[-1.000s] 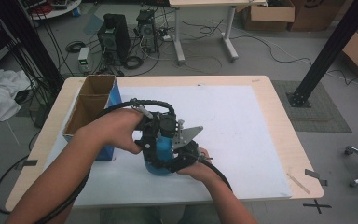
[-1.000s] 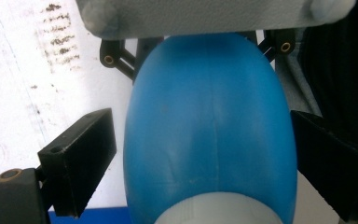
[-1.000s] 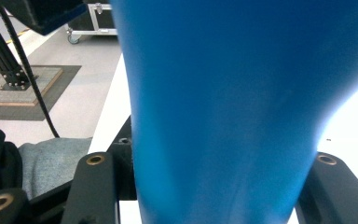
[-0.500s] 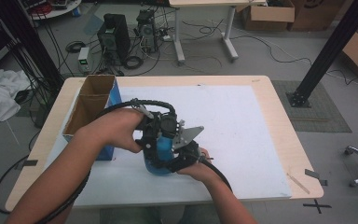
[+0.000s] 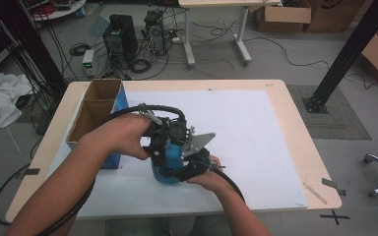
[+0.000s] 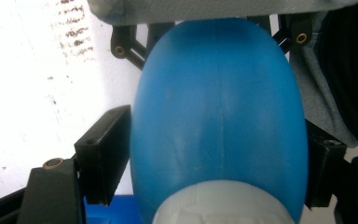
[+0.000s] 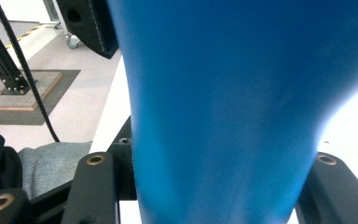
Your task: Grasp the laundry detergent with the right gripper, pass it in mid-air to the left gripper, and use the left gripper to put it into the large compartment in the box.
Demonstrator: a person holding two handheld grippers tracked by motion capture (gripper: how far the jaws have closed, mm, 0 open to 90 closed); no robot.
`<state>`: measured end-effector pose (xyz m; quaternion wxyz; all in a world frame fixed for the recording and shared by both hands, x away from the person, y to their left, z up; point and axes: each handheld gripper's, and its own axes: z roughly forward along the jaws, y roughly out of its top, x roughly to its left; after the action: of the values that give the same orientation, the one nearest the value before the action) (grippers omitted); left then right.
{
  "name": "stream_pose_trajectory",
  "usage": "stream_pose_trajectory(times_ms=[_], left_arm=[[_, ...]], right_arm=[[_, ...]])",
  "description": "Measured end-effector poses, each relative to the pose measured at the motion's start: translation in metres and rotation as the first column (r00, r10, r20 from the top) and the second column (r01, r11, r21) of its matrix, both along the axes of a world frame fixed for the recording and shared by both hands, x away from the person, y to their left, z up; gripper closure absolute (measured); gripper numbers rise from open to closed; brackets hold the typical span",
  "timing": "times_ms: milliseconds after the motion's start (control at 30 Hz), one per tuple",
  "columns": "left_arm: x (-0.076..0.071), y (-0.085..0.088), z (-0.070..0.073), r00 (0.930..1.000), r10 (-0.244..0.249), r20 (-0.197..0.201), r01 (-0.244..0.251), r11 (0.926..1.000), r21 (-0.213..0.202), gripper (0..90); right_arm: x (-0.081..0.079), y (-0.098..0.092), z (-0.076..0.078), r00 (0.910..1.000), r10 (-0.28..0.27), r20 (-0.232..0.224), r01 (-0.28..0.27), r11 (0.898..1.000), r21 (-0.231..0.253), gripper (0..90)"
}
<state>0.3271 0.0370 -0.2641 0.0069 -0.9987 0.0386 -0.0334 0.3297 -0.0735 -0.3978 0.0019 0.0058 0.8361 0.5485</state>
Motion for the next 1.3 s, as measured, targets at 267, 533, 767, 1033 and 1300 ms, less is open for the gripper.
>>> stream_pose_trajectory(times_ms=[267, 533, 767, 1033, 1300], left_arm=[[-0.0003, 0.0011, 0.0000, 1.0000, 0.003, -0.001, -0.003, 1.0000, 0.008, 28.4], [-0.0014, 0.0017, 0.0005, 1.0000, 0.000, 0.001, 0.000, 0.9999, 0.010, 33.8], [-0.0011, 0.0007, -0.0012, 1.0000, 0.001, -0.008, -0.001, 0.9998, 0.019, 38.0], [-0.0028, -0.0006, -0.0010, 1.0000, 0.006, 0.003, -0.006, 0.9997, 0.023, 38.6], [-0.0035, -0.0044, 0.0004, 0.9999, 0.012, 0.006, -0.012, 0.9990, 0.044, 38.6]], right_arm=[[-0.0005, 0.0013, 0.0000, 1.0000, 0.001, 0.003, -0.001, 1.000, 0.000, 44.1], [-0.0003, 0.0022, -0.0007, 1.0000, 0.001, 0.002, -0.001, 1.000, 0.002, 44.1], [0.0002, 0.0025, -0.0022, 1.0000, -0.006, 0.008, 0.006, 1.000, 0.000, 44.2], [-0.0005, 0.0016, -0.0018, 0.9999, -0.007, 0.015, 0.007, 1.000, -0.010, 43.7], [-0.0030, 0.0006, 0.0019, 0.9987, -0.003, 0.051, 0.005, 0.999, -0.048, 41.2]])
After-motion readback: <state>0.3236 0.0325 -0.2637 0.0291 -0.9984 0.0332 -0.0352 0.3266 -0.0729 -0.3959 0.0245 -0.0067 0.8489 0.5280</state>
